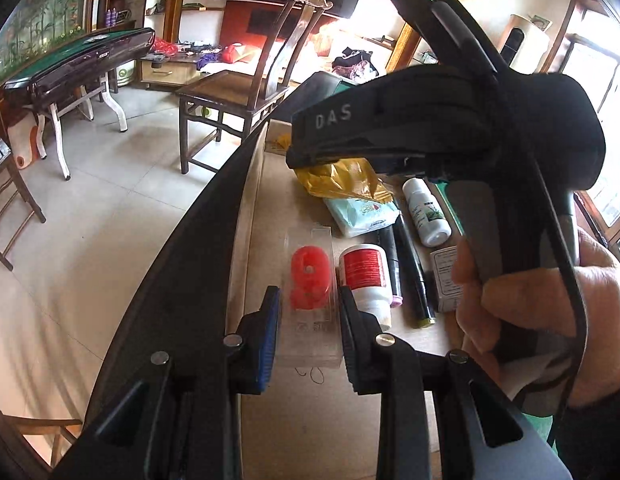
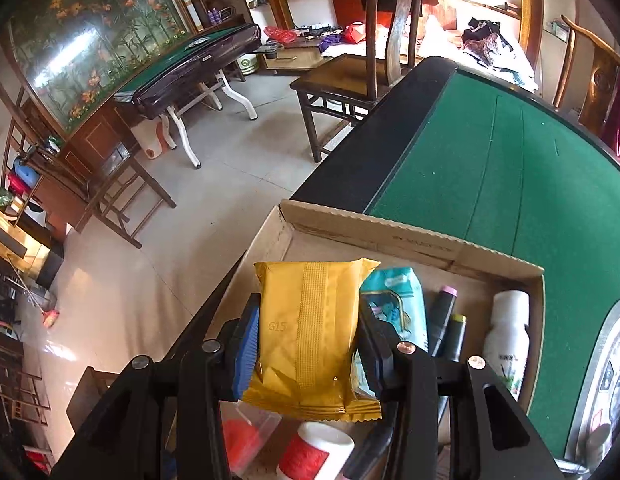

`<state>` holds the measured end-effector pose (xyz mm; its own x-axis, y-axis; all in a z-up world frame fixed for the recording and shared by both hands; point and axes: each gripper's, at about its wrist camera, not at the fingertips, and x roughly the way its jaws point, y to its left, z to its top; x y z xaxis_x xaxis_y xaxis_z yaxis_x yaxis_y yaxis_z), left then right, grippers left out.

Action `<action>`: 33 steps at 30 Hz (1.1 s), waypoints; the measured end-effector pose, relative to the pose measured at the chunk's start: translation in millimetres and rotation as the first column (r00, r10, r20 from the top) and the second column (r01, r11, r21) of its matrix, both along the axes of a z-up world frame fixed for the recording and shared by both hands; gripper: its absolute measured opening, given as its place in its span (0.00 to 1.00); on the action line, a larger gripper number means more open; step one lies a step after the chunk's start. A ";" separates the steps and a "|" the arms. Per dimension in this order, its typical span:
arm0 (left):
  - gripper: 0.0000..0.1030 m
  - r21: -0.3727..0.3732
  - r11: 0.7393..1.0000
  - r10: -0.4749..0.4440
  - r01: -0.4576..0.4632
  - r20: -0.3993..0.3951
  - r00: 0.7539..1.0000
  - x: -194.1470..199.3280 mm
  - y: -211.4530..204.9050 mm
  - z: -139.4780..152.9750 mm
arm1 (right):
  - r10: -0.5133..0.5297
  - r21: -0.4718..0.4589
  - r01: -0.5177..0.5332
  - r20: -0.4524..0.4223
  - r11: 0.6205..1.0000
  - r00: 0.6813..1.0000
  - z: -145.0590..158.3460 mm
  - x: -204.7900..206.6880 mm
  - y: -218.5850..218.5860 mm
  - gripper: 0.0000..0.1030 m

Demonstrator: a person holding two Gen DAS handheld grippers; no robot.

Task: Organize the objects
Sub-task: 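Lower candle box and packet into the tray and open both tools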

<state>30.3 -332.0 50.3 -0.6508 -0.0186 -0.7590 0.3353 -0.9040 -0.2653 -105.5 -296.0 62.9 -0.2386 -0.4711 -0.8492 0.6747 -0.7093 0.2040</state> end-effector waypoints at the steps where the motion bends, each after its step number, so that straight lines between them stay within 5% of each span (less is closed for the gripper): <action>1: 0.26 0.003 1.000 0.000 0.000 0.003 1.000 -0.7 -0.3 -1.6 | 0.001 0.002 -0.001 0.003 1.000 1.000 -2.4 -1.0 -2.4 0.47; 22: 0.27 0.023 1.000 0.022 -0.022 -0.005 1.000 -3.2 -6.5 -10.4 | 0.011 -0.008 -0.011 0.016 1.000 1.000 -17.2 -11.6 -15.5 0.49; 26: 0.30 0.029 0.999 0.017 -0.017 -0.013 1.000 2.0 -6.6 -8.8 | 0.022 -0.005 -0.022 0.022 1.000 1.000 -13.5 -12.0 -13.8 0.70; 31: 0.36 -0.009 1.000 -0.001 0.001 -0.087 0.996 23.0 4.5 1.3 | 0.015 -0.044 -0.015 -0.007 0.999 1.000 5.1 -3.3 5.0 0.72; 33: 0.48 -0.056 0.998 -0.005 -0.003 -0.151 0.988 31.3 12.4 8.7 | 0.022 -0.084 -0.023 -0.019 0.996 1.000 16.5 6.8 20.7 0.73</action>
